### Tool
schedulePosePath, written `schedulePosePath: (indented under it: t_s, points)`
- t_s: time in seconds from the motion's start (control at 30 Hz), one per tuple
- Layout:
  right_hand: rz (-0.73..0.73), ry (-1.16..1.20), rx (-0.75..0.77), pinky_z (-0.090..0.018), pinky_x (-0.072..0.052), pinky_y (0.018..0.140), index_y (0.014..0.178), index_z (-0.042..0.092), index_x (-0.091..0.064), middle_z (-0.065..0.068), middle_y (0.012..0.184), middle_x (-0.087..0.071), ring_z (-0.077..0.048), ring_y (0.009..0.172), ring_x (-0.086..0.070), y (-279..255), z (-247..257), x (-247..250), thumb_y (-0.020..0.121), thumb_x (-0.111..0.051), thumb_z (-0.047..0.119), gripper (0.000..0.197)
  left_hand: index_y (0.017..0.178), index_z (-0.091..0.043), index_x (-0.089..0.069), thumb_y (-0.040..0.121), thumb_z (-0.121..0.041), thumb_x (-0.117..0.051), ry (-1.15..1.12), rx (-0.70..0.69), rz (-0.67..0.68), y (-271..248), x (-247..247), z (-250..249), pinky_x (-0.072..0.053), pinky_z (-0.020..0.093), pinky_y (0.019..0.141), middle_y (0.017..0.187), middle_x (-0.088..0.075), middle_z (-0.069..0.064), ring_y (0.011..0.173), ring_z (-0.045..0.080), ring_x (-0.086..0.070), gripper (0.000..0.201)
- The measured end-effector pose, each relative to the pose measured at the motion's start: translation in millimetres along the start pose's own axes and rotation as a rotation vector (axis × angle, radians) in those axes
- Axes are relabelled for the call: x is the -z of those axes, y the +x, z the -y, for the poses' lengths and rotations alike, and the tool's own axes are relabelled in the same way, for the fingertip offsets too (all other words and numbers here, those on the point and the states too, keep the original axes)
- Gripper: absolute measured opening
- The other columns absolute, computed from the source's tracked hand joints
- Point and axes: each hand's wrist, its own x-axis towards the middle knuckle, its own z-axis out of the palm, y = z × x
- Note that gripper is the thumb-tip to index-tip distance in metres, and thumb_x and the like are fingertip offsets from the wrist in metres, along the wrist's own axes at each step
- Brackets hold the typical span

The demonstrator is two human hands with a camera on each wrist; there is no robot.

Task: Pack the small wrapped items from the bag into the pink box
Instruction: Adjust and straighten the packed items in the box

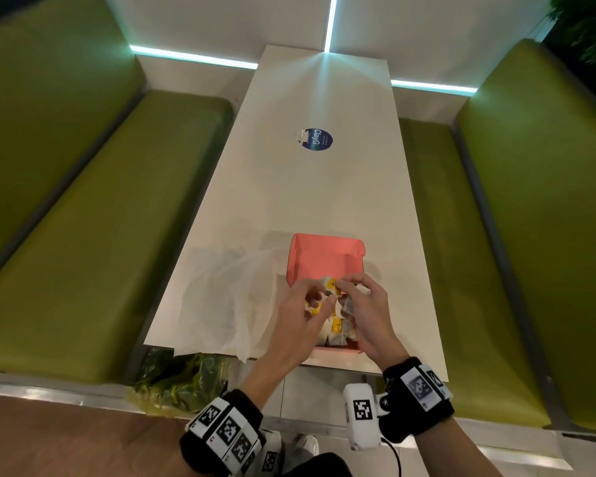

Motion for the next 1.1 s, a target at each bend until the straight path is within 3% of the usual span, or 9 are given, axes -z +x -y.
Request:
schedulePosePath:
  t_s: [0.13,0.23,0.37,0.53,0.6,0.67,0.8,0.97,1.1]
  points:
    - [-0.032,-0.036,0.02,-0.038,-0.05,0.069,0.093,0.006,-0.066,-0.011,0.092,-0.068,-0.023,0.08,-0.061,-5.0,-6.0,-4.7,0.089,-0.07,0.014,0.01,0.097,-0.021,-0.062,0.094,-0.024,-0.067,-0.141,0.093,-0.069,4.4,-5.2,-8.2,-0.052,0.023,0.068,0.089,-0.066,-0.006,0.083,0.01,-0.064,0.006]
    - [0.002,-0.179,0.118,-0.025,-0.05,0.064,0.091,0.005,-0.069,-0.003,0.084,-0.068,-0.016,0.074,-0.059,-8.8,-5.0,-2.8,0.089,-0.07,0.012,0.008,0.092,-0.026,-0.062,0.095,-0.016,-0.065,-0.122,0.112,-0.105,9.1,-1.9,-4.6,-0.056,0.03,0.069,0.09,-0.066,-0.005,0.083,0.008,-0.064,0.01]
    - [0.071,-0.485,0.272,-0.014,-0.049,0.073,0.085,0.015,-0.072,0.004,0.083,-0.072,-0.003,0.08,-0.064,-8.1,-2.2,7.5,0.086,-0.072,0.009,0.006,0.092,-0.023,-0.06,0.094,-0.005,-0.061,0.015,0.045,-0.068,13.4,9.6,-1.2,-0.047,0.016,0.064,0.098,-0.059,-0.002,0.083,0.003,-0.059,0.019]
    - [0.122,-0.73,0.533,-0.005,-0.039,0.084,0.12,0.029,-0.061,0.012,0.107,-0.062,0.005,0.103,-0.056,-3.8,4.6,15.5,0.087,-0.073,0.013,0.039,0.094,-0.013,-0.061,0.093,-0.005,-0.06,0.146,-0.068,0.076,19.7,24.6,-1.4,-0.041,0.012,0.066,0.096,-0.055,-0.006,0.085,0.009,-0.055,0.008]
    - [0.219,-0.765,0.532,-0.005,-0.037,0.088,0.122,0.03,-0.062,0.012,0.112,-0.061,0.008,0.108,-0.053,-1.7,7.2,13.0,0.089,-0.071,0.017,0.037,0.094,-0.016,-0.061,0.093,-0.006,-0.06,0.131,-0.083,0.125,22.8,29.0,-5.7,-0.04,0.013,0.066,0.09,-0.059,-0.006,0.084,0.01,-0.056,0.01]
    - [0.263,-0.747,0.512,-0.01,-0.043,0.084,0.108,0.026,-0.069,0.008,0.106,-0.066,0.004,0.102,-0.059,0.6,5.7,9.5,0.089,-0.071,0.014,0.023,0.096,-0.021,-0.061,0.094,-0.007,-0.062,0.068,-0.073,0.132,25.8,32.0,-9.3,-0.041,0.014,0.066,0.089,-0.063,-0.007,0.082,0.008,-0.058,0.014]
    - [0.223,-0.571,0.397,-0.021,-0.053,0.062,0.089,0.013,-0.073,0.002,0.087,-0.071,-0.014,0.083,-0.065,-3.9,2.0,2.3,0.09,-0.069,0.007,0.007,0.108,-0.036,-0.056,0.096,-0.009,-0.062,-0.051,-0.011,0.042,29.1,37.1,-10.7,-0.051,0.02,0.075,0.102,-0.065,-0.003,0.091,0.009,-0.064,0.03]
    - [0.184,-0.423,0.344,-0.026,-0.054,0.062,0.089,0.009,-0.074,0.002,0.083,-0.073,-0.017,0.08,-0.068,-6.1,0.2,-0.7,0.09,-0.068,0.008,0.006,0.119,-0.028,-0.049,0.097,-0.019,-0.064,-0.21,0.081,0.096,22.3,35.3,-8.9,-0.057,0.034,0.085,0.107,-0.068,0.002,0.1,0.02,-0.068,0.029]
    - [0.183,-0.354,0.326,-0.023,-0.052,0.063,0.088,0.008,-0.074,0.006,0.079,-0.074,-0.005,0.077,-0.066,-9.5,2.0,-0.7,0.09,-0.07,0.008,0.004,0.102,-0.019,-0.054,0.095,-0.007,-0.063,-0.185,0.065,0.1,18.9,31.4,-6.9,-0.057,0.034,0.073,0.095,-0.066,0.001,0.089,0.022,-0.068,0.017]
